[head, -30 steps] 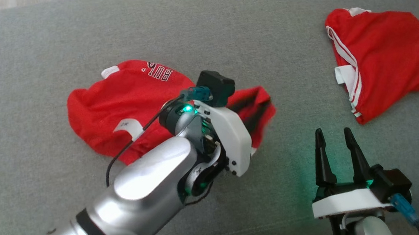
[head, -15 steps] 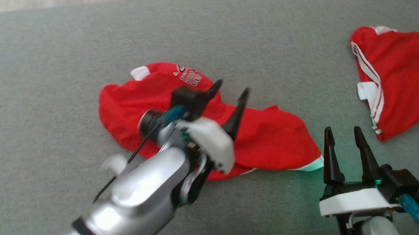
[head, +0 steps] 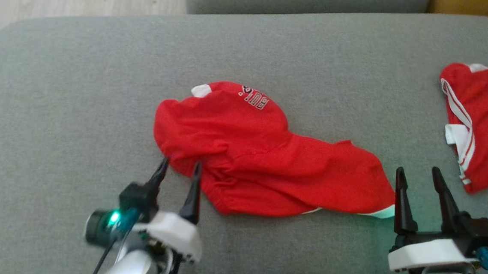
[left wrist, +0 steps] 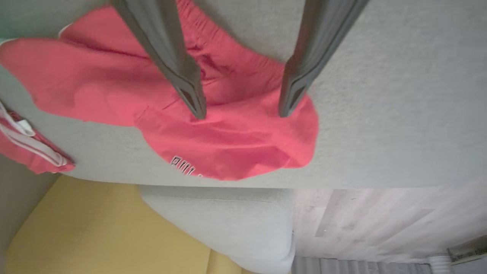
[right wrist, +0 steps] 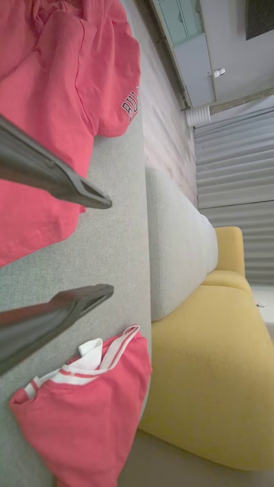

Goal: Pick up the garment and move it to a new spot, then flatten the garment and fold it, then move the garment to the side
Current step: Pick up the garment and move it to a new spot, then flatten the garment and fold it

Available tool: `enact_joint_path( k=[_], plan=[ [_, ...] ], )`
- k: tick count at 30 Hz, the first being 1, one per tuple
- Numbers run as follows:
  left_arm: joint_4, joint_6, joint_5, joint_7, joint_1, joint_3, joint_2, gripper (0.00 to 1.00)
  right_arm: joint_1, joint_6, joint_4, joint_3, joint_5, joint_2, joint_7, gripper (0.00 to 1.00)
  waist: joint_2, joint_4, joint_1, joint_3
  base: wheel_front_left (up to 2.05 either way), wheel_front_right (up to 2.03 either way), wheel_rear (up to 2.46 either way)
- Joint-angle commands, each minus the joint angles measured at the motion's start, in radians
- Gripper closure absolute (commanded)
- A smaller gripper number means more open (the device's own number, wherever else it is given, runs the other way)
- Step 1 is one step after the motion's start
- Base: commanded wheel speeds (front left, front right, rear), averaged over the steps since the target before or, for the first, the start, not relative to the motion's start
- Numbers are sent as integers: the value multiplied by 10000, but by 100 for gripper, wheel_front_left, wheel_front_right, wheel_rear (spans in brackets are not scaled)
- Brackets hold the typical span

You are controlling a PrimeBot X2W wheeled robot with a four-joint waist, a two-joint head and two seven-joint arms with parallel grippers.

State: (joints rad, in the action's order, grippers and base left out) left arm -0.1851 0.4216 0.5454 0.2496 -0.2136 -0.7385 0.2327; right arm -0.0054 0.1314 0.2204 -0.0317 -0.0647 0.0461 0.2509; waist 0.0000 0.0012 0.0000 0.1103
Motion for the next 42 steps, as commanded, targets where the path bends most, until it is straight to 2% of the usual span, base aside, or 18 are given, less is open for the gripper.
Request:
enact_joint_path(
  k=[1,5,12,22,34,38,42],
  plan=[
    [438,-94,-415,119,280,795,118,0,69,-7,-404,117,93,41,109,0,0,175,0,-201,0,0,0],
    [578,-305,-879,120,1108,1513,-73,0,322,-7,-433,-31,134,41,109,0,0,307,0,-425,0,0,0],
    [627,-1045,-1840,121,2501,2993,-546,0,760,-7,-448,-269,86,41,109,0,0,452,0,-753,0,0,0],
    [527,-2047,-2874,121,3101,4313,-1242,0,945,-7,-352,-327,67,41,109,0,0,512,0,-910,0,0,0],
    [412,-2720,-3476,122,3214,4988,-1679,0,924,-7,-198,-141,-45,41,109,0,0,602,0,-1020,0,0,0],
    [274,-3065,-3434,122,3023,4744,-1767,0,846,-7,-211,-53,-41,41,109,0,0,517,0,-938,0,0,0],
    [-484,-3542,-3057,122,2614,4096,-1812,0,723,-7,-243,62,-10,41,109,0,0,324,0,-769,0,0,0]
  ],
)
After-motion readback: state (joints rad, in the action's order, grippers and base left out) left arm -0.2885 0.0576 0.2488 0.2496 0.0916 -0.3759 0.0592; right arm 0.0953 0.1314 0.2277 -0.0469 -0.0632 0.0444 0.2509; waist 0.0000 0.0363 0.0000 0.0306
